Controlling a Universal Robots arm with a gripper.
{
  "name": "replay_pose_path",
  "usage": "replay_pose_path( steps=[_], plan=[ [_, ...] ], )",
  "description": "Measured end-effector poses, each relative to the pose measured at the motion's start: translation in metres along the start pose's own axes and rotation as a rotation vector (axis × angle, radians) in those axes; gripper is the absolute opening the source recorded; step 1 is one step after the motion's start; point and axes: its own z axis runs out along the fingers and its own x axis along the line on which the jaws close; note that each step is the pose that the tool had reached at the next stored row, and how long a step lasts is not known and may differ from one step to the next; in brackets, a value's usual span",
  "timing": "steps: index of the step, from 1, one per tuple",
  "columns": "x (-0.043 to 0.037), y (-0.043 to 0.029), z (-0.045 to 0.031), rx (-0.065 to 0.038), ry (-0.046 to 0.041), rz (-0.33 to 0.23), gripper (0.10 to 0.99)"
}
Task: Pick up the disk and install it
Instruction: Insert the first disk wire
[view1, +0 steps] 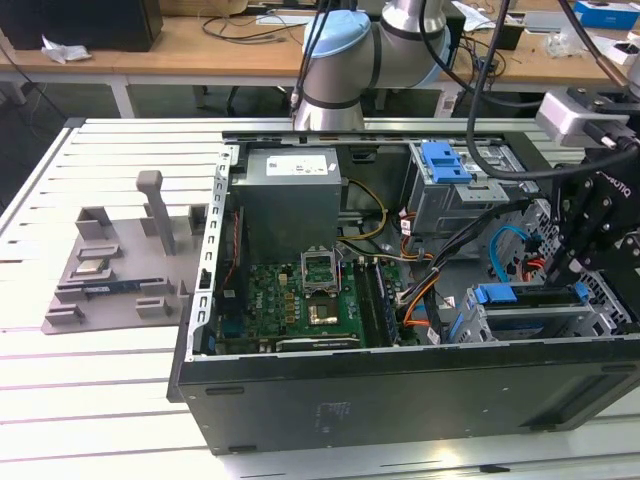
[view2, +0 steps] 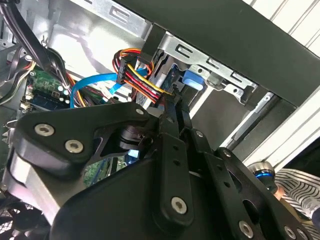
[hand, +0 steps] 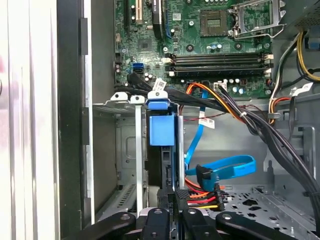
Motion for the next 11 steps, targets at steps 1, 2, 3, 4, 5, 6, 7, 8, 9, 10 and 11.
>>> replay_pose_path(
  steps=[1, 2, 3, 4, 5, 6, 7, 8, 9, 10, 11],
  plan=[
    [0.0000, 0.0000, 0.0002, 0.000, -0.0002, -0.003, 0.165],
    [0.0000, 0.0000, 0.0005, 0.001, -0.0004, -0.007, 0.165],
    [0.0000, 0.0001, 0.0011, 0.001, -0.0010, -0.012, 0.165],
    [-0.0001, 0.0000, 0.0015, 0.001, -0.0016, -0.014, 0.165],
    [-0.0001, 0.0000, 0.0021, 0.001, -0.0022, -0.016, 0.165],
    [-0.0001, 0.0000, 0.0026, 0.001, -0.0032, -0.018, 0.165],
    [-0.0002, 0.0001, 0.0032, 0.001, -0.0048, -0.018, 0.165],
    [-0.0002, 0.0004, 0.0037, 0.001, -0.0065, -0.019, 0.165],
    [-0.0002, 0.0007, 0.0041, 0.001, -0.0077, -0.019, 0.165],
    [-0.0003, 0.0009, 0.0044, 0.001, -0.0086, -0.019, 0.165],
    [-0.0003, 0.0012, 0.0047, 0.001, -0.0096, -0.019, 0.165]
  ],
)
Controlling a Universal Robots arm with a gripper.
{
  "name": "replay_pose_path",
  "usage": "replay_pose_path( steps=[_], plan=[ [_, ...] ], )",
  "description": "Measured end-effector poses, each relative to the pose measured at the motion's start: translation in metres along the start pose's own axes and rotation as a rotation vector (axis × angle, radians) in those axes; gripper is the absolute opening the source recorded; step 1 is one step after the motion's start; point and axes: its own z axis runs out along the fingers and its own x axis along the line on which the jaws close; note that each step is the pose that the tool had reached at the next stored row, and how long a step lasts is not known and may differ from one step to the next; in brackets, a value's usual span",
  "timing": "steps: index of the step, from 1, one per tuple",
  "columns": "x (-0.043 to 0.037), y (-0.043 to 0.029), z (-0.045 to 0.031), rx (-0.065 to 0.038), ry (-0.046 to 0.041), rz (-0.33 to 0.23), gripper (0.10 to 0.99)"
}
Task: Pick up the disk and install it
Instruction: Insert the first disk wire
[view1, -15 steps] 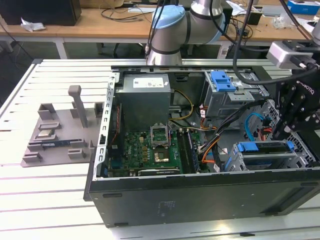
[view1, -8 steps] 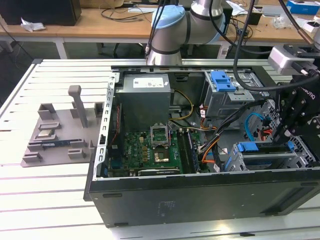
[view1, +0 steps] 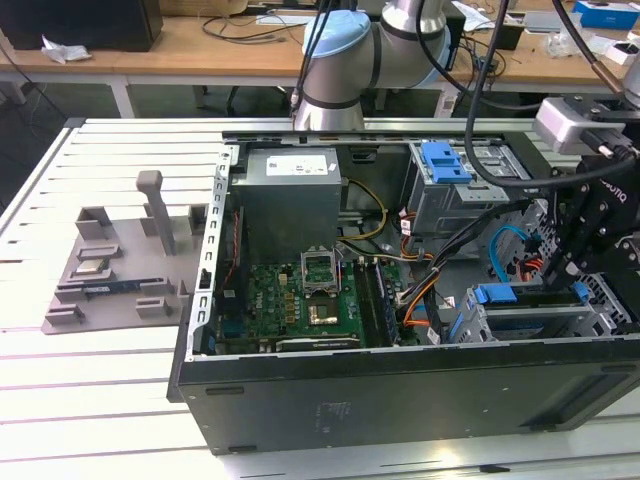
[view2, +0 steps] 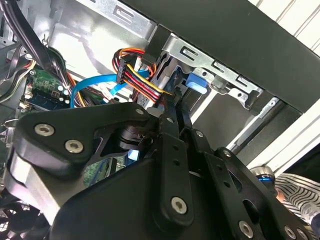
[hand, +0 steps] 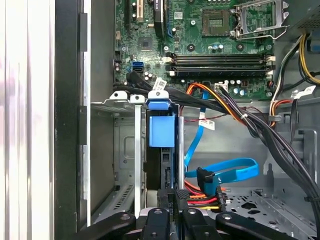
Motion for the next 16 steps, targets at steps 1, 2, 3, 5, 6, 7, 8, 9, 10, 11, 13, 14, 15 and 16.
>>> replay_pose_path(
  steps=[1, 2, 3, 5, 6, 7, 8, 9, 10, 11, 13, 14, 15, 16],
  plan=[
    [0.0000, 0.0006, 0.0009, 0.000, -0.0021, 0.000, 0.165],
    [0.0000, 0.0008, 0.0014, 0.000, -0.0028, 0.000, 0.165],
    [0.0001, 0.0010, 0.0020, 0.000, -0.0032, 0.000, 0.165],
    [0.0005, 0.0012, 0.0036, 0.000, -0.0034, 0.000, 0.165],
    [0.0009, 0.0013, 0.0049, 0.000, -0.0031, 0.000, 0.165],
    [0.0011, 0.0013, 0.0058, 0.000, -0.0030, 0.000, 0.165],
    [0.0012, 0.0013, 0.0065, 0.000, -0.0028, 0.000, 0.165],
    [0.0013, 0.0013, 0.0066, 0.000, -0.0027, 0.000, 0.165],
    [0.0013, 0.0013, 0.0066, 0.000, -0.0028, 0.000, 0.165],
    [0.0014, 0.0012, 0.0069, 0.000, -0.0032, 0.000, 0.165],
    [0.0016, 0.0014, 0.0073, 0.000, -0.0041, 0.000, 0.176],
    [0.0016, 0.0014, 0.0072, 0.000, -0.0035, 0.000, 0.243],
    [0.0018, 0.0014, 0.0063, 0.000, -0.0023, 0.000, 0.243],
    [0.0020, 0.0014, 0.0030, 0.000, -0.0024, 0.000, 0.243]
  ],
)
